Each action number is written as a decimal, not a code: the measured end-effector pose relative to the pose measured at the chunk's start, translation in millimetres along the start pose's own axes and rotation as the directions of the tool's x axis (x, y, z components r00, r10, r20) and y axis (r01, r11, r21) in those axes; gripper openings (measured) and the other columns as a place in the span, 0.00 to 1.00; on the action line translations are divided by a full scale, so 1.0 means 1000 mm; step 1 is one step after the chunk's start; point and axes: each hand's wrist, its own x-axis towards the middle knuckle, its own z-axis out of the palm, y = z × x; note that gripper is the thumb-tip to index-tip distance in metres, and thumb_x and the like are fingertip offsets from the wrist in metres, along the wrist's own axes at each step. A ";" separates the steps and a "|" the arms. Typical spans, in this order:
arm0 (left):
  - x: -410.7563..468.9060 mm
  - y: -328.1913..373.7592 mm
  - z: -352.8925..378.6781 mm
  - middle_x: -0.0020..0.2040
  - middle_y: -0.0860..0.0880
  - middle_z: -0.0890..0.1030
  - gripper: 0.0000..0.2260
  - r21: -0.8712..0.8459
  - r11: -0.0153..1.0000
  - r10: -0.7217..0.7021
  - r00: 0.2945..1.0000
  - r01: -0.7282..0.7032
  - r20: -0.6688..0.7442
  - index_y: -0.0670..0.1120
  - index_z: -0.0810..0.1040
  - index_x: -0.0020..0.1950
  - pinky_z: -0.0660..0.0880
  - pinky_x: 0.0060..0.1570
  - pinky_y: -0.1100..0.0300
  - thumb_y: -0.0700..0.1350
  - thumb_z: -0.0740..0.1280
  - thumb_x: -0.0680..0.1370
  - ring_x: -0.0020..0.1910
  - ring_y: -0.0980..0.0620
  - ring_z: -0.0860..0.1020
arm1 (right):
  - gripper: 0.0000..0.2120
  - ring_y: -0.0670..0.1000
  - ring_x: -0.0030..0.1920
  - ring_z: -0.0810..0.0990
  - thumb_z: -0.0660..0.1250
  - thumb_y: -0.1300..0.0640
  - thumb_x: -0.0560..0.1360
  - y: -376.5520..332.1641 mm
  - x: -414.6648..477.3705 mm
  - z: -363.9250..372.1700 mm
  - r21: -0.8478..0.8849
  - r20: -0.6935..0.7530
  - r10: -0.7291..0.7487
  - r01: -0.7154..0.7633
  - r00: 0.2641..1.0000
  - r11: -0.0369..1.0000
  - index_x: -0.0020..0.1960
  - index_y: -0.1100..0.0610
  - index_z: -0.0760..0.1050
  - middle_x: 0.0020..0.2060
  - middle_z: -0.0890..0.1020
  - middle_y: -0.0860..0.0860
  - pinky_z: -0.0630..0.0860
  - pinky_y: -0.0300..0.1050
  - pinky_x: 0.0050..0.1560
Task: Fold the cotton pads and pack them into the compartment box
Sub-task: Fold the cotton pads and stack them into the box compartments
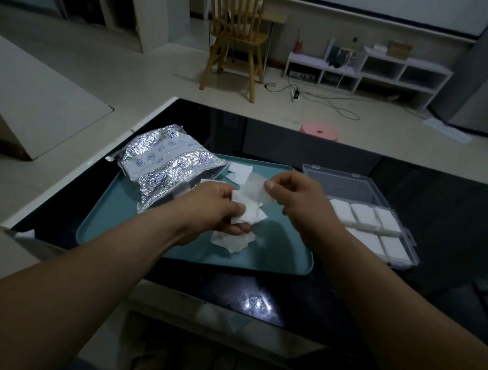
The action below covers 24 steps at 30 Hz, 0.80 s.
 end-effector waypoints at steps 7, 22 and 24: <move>0.006 0.001 0.009 0.54 0.36 0.85 0.11 -0.185 0.979 0.060 0.991 -0.081 -0.119 0.37 0.78 0.62 0.84 0.51 0.51 0.31 0.62 0.83 0.51 0.40 0.87 | 0.09 0.48 0.41 0.78 0.73 0.51 0.79 0.003 -0.013 0.018 0.347 0.060 0.234 -0.240 0.970 0.907 0.46 0.55 0.78 0.38 0.83 0.50 0.72 0.45 0.43; 0.002 -0.008 0.023 0.55 0.46 0.80 0.15 -0.463 0.885 0.061 0.998 -0.053 0.004 0.51 0.72 0.67 0.81 0.42 0.55 0.52 0.68 0.82 0.50 0.49 0.81 | 0.08 0.48 0.47 0.78 0.69 0.47 0.77 -0.001 -0.032 0.044 -0.409 -0.070 -0.420 0.358 0.905 0.839 0.47 0.49 0.71 0.42 0.78 0.43 0.78 0.56 0.48; 0.004 -0.003 0.015 0.51 0.45 0.79 0.10 -0.494 0.869 0.029 1.000 -0.026 -0.002 0.50 0.75 0.61 0.79 0.36 0.58 0.52 0.67 0.82 0.44 0.49 0.81 | 0.15 0.49 0.53 0.76 0.71 0.43 0.74 -0.001 -0.035 0.041 -0.360 0.050 -0.405 0.395 0.913 0.845 0.52 0.49 0.71 0.49 0.77 0.42 0.76 0.56 0.54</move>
